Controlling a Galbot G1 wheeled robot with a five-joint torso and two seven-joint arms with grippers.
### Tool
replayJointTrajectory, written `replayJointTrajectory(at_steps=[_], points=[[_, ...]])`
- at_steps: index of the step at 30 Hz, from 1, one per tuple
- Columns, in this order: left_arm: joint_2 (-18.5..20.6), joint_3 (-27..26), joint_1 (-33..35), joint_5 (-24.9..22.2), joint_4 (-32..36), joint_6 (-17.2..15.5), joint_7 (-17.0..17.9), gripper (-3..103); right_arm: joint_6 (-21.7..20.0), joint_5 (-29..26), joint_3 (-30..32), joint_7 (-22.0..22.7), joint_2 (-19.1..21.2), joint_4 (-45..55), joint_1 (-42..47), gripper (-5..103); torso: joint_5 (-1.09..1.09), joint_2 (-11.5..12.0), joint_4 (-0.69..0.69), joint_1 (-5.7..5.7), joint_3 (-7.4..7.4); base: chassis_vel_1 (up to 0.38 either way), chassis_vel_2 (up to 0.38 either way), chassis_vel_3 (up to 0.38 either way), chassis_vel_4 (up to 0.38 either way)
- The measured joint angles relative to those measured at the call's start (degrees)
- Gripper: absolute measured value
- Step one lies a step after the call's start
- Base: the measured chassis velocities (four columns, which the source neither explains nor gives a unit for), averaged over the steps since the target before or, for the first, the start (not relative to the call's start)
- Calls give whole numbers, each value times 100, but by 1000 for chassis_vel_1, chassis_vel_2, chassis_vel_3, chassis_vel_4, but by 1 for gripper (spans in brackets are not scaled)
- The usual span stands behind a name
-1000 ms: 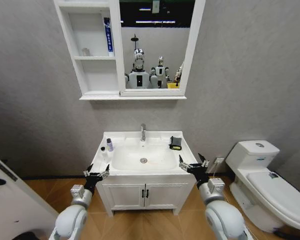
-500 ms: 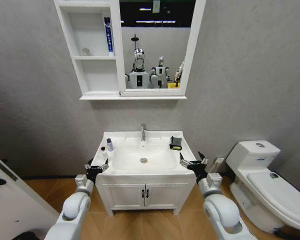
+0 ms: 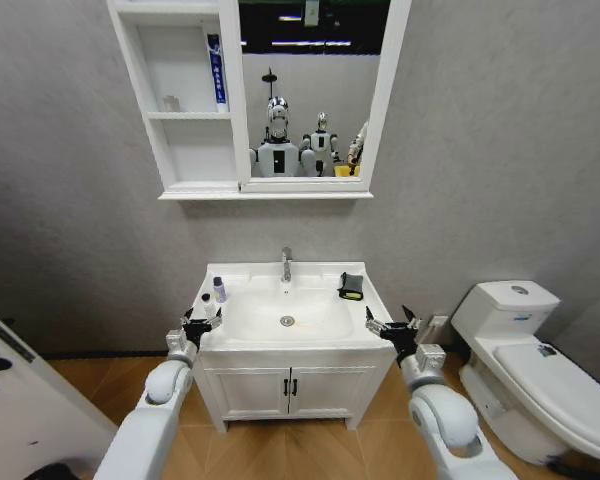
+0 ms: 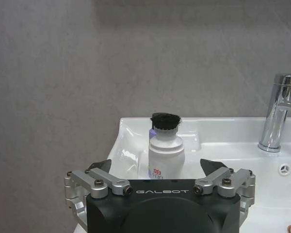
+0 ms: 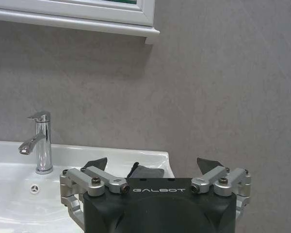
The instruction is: Move facial cleanser and shampoo from washbasin to cabinet, then wipe washbasin with towel.
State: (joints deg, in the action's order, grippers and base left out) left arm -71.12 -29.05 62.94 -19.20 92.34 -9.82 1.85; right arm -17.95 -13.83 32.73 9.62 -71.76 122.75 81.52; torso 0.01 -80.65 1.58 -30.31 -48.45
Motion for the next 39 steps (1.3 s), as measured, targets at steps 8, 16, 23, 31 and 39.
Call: replayJointTrajectory(at_steps=[8,16,23,31,39], points=[[-31,71,-98,-20,-150,10,-4,85,16,-10,-4,-2,-16,-74,-40,100,0,0,0,0,0,0,0,0,0],[-97,162,-184,-17,-228,10,-6,58,25,-12,25,1,-18,-115,-73,100,0,0,1,0,0,0,0,0,0],[-16,152,-138,-38,-135,9,11,35,43,-9,37,10,-44,-154,-96,100,0,0,0,0,0,0,0,0,0],[413,138,71,-483,873,-314,445,35,43,27,-34,10,-78,-203,-152,100,0,0,0,0,0,0,0,0,0],[1677,99,-231,-2059,2307,-1368,1593,35,64,108,-133,-32,-133,-303,-186,100,0,-1,0,0,1,0,0,0,0]])
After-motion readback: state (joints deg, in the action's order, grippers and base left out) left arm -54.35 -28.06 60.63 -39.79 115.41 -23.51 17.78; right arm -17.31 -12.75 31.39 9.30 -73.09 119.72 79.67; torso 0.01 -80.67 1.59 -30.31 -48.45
